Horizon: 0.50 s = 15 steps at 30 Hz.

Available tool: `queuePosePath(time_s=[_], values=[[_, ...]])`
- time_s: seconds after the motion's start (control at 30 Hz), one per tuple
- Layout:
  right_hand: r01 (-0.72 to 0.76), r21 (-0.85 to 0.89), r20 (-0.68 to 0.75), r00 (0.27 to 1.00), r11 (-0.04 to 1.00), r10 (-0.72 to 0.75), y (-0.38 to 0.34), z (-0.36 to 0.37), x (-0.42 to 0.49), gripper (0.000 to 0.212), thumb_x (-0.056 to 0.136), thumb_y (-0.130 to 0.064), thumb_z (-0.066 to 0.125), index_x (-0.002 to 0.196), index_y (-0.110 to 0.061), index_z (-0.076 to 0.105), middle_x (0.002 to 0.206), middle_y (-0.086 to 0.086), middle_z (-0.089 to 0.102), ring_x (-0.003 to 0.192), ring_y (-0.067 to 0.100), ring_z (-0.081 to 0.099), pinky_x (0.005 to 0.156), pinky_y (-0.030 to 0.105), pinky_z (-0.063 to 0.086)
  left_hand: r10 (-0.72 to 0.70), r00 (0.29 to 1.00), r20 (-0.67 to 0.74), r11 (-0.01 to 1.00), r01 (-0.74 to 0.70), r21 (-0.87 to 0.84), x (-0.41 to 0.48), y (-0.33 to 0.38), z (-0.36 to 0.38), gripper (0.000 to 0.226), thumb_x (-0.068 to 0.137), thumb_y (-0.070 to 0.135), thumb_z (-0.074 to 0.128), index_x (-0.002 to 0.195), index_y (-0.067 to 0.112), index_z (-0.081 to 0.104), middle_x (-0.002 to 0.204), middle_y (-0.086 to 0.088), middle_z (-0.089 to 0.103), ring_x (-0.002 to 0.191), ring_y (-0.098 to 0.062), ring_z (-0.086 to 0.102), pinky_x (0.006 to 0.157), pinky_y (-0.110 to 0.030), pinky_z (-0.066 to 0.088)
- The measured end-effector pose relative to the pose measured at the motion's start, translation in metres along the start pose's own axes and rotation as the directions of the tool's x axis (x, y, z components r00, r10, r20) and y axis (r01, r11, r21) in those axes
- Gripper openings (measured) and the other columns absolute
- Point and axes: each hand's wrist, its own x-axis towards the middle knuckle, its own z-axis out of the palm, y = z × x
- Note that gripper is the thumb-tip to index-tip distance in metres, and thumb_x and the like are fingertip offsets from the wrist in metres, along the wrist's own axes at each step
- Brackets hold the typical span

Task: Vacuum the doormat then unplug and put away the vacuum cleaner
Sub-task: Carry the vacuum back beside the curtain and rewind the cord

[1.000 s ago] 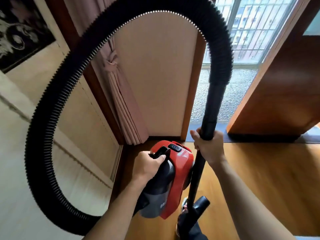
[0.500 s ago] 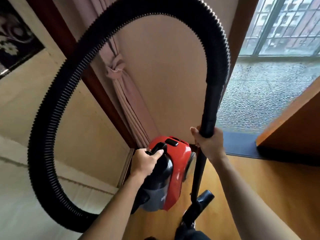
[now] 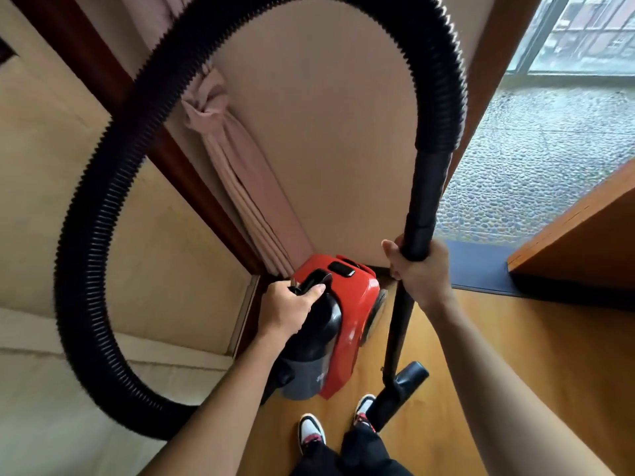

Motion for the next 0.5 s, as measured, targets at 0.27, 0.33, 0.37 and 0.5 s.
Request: queuePosePath(time_s=[0.27,0.33,0.37,0.5], values=[[-0.017,-0.074,-0.043,0.999,0.997,0.013,0.043,0.009,0.011,0.024,0.09,-0.009,0.074,0.071,0.0,0.063,0.059,0.013,0.058,0.048,0.016,0.055,0.05,0.025,0.049,0.001,0.998,0.06,1.0,-0.002,0.011,0.046,-0.041,0.016,0.044,0.079,0.031,0.08,0.049,0.015,0.052,0.04,0.004,0.049,0.029,-0.015,0.042,0.036,-0.022,0.033],[-0.021,-0.104,-0.043,0.999,0.994,0.017,0.058,0.014,0.014,0.023,0.089,-0.01,0.074,0.07,-0.006,0.063,0.06,0.011,0.059,0.051,0.02,0.058,0.052,0.031,0.052,-0.011,0.998,0.055,1.0,0.011,0.008,0.06,-0.058,0.023,0.043,0.076,0.033,0.082,0.05,0.016,0.053,0.042,0.001,0.053,0.031,-0.018,0.045,0.037,-0.025,0.035],[-0.025,-0.11,-0.048,0.999,0.994,0.02,0.066,0.016,0.015,0.023,0.089,-0.01,0.075,0.07,-0.007,0.062,0.06,0.011,0.059,0.052,0.022,0.058,0.053,0.033,0.053,-0.018,0.998,0.055,1.0,0.017,0.015,0.068,-0.066,0.026,0.043,0.076,0.034,0.082,0.05,0.016,0.054,0.043,0.001,0.055,0.031,-0.018,0.046,0.038,-0.026,0.036],[0.008,-0.134,-0.087,0.996,0.991,-0.02,0.103,0.021,0.025,0.025,0.09,-0.01,0.074,0.07,-0.003,0.062,0.059,0.011,0.059,0.052,0.021,0.057,0.054,0.03,0.051,-0.016,0.996,0.085,0.998,0.01,0.065,0.103,-0.098,0.042,0.044,0.076,0.037,0.081,0.049,0.015,0.053,0.042,0.002,0.053,0.033,-0.017,0.046,0.042,-0.03,0.038]])
